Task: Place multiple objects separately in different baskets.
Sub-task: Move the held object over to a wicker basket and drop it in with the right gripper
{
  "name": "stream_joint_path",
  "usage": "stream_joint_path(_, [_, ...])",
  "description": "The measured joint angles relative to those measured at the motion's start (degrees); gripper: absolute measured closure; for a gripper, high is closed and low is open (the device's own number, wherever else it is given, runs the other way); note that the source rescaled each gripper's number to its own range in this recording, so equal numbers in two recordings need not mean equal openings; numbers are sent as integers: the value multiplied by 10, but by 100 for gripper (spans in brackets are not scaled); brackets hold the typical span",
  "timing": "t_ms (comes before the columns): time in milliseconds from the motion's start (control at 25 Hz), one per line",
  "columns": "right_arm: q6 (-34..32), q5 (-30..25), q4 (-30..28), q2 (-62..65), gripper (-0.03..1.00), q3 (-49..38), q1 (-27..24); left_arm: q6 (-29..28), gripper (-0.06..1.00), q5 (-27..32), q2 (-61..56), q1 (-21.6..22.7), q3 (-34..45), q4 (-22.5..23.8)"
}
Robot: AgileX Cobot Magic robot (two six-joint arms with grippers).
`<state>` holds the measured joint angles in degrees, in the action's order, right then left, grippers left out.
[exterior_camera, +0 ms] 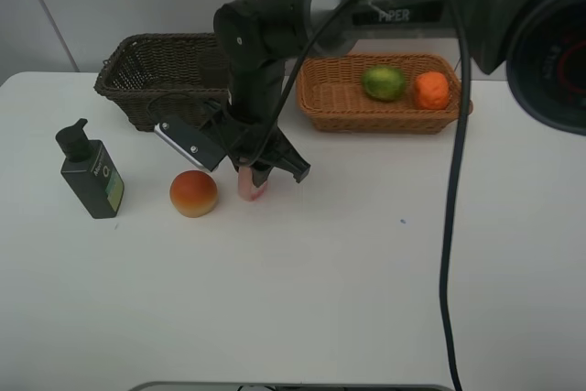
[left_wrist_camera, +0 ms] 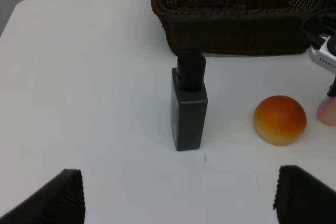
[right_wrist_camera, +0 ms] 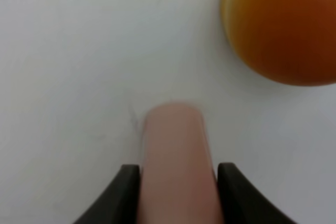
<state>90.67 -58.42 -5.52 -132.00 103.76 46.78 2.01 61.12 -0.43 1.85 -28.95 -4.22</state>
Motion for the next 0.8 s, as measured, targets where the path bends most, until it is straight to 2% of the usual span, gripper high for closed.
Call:
stream_joint_path(360, [0,-1,0,2,71,0,0,0,6,0,0,0,0,0])
stream_joint_path(520, [-4,-25,0,13,71,-4,0,0,6,0,0,0,0,0])
stream_joint_path(720, [-39,-45,2,63,71,-5,0,0,6,0,0,0,0,0])
stream_joint_path(800, [-75,-51,12,79,71,-5,-1,0,6,0,0,0,0,0])
